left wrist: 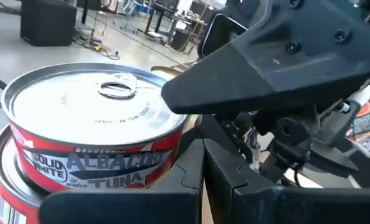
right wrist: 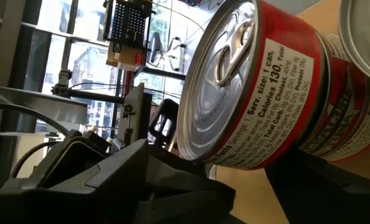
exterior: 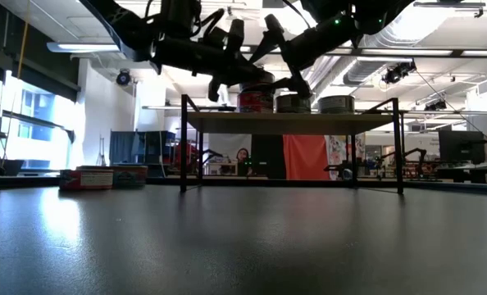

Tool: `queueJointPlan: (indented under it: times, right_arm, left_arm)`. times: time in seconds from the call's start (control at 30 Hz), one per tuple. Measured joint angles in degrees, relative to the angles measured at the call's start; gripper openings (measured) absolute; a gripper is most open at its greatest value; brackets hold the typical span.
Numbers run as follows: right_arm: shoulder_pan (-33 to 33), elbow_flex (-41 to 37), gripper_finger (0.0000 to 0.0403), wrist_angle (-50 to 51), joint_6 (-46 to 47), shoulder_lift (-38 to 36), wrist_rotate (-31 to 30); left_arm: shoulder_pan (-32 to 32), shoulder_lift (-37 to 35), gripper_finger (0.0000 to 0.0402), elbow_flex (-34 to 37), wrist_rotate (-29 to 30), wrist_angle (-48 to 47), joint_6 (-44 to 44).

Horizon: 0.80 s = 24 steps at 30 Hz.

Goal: Stack canned seafood by type on shelf
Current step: Stack the red tuna can on top of the red tuna can on the shelf, then put the blue-pink tuna can on the shelf

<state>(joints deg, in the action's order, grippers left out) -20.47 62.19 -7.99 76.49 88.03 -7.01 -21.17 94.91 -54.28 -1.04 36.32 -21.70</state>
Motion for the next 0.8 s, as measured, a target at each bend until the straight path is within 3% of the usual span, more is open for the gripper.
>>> queueJointPlan:
  times: [0.8]
  right_arm:
    - [2.23,-0.11,0.0303,0.8,-1.84,-3.13,2.24]
  left_arm:
    - [-2.82,-0.08,0.0,0.02,-1.99,-3.67,0.38]
